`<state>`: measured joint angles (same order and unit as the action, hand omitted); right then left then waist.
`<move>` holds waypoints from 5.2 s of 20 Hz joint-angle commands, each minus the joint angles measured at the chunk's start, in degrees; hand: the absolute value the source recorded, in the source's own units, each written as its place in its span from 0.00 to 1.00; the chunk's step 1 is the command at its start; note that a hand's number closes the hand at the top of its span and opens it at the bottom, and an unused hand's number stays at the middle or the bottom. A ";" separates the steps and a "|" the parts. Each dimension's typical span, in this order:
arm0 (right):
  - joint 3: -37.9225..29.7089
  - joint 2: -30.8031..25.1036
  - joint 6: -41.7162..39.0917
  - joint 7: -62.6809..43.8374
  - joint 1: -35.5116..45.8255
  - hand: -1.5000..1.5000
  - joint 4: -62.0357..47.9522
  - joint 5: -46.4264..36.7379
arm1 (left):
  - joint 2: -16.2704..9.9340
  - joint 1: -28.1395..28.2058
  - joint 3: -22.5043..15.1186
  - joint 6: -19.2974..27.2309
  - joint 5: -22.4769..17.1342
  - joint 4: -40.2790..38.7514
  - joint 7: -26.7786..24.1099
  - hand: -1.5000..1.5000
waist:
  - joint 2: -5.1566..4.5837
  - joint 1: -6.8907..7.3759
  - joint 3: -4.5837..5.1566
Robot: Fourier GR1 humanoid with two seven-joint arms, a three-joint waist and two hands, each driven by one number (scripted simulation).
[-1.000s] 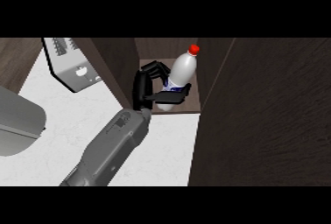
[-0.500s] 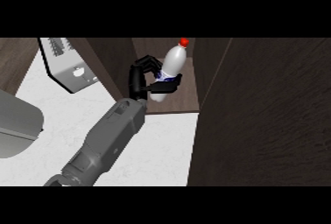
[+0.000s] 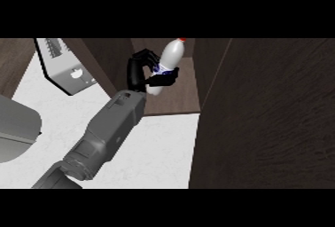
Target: Pick up the bottled water, place it into the cabinet and close the cabinet
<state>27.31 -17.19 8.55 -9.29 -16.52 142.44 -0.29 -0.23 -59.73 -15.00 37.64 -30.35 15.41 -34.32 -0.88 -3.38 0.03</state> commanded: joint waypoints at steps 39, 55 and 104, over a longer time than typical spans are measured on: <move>-5.13 0.54 -5.27 -0.26 -4.28 0.00 5.01 4.04 | 0.22 1.56 0.70 -25.87 -5.83 8.96 -2.75 0.00 | 1.02 2.15 -0.02; 1.84 -6.60 -9.72 -2.63 -4.16 1.00 4.91 -5.21 | -6.70 35.02 -12.79 -18.04 -3.31 52.50 7.82 1.00 | 1.92 5.07 0.03; -2.56 17.15 5.49 -14.08 60.53 1.00 -56.20 15.25 | -32.68 82.87 5.61 -39.24 -11.62 89.40 1.78 1.00 | 0.31 5.87 -0.01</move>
<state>29.56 -0.61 18.30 -29.97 41.79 97.19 8.89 -32.45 21.63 -11.34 1.26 -41.09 105.87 -31.22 -0.44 2.75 0.04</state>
